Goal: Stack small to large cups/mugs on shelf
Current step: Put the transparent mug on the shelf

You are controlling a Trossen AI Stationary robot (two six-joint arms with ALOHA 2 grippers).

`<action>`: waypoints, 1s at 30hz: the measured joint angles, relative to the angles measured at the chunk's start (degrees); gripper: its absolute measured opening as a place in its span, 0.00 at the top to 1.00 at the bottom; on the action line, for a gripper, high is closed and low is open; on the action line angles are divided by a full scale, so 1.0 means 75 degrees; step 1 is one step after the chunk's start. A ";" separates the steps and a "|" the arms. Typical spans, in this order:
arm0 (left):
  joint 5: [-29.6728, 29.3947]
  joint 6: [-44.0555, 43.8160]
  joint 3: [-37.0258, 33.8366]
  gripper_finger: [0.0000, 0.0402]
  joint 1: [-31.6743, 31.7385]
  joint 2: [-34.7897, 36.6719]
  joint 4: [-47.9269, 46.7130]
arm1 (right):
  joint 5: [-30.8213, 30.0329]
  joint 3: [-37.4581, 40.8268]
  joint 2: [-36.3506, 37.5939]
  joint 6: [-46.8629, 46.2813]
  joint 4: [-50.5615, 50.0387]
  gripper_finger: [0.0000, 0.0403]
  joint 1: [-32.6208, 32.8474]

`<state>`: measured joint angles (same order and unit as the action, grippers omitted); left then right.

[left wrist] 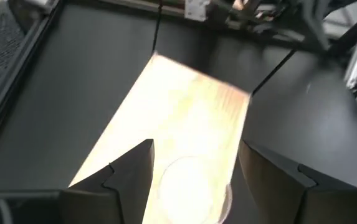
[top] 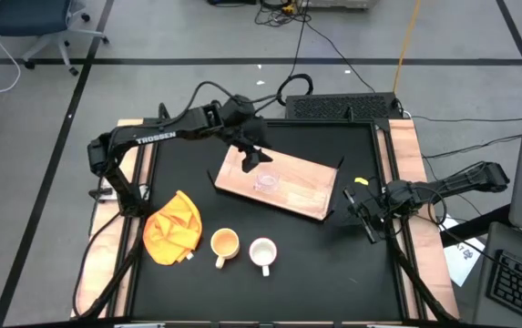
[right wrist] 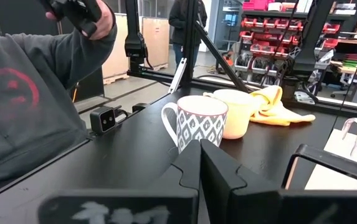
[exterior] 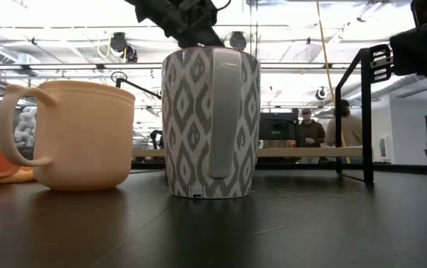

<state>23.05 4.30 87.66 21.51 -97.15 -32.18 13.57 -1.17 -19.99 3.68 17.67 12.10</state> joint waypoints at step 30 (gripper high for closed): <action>-0.2260 0.0738 0.3066 0.41 -0.0772 -0.1744 -0.3690 | -0.0002 -0.0002 -0.0094 0.0009 0.0113 1.00 0.0002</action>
<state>6.10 9.84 110.65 15.72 -110.23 -59.85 13.55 -1.19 -20.69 3.75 18.52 12.12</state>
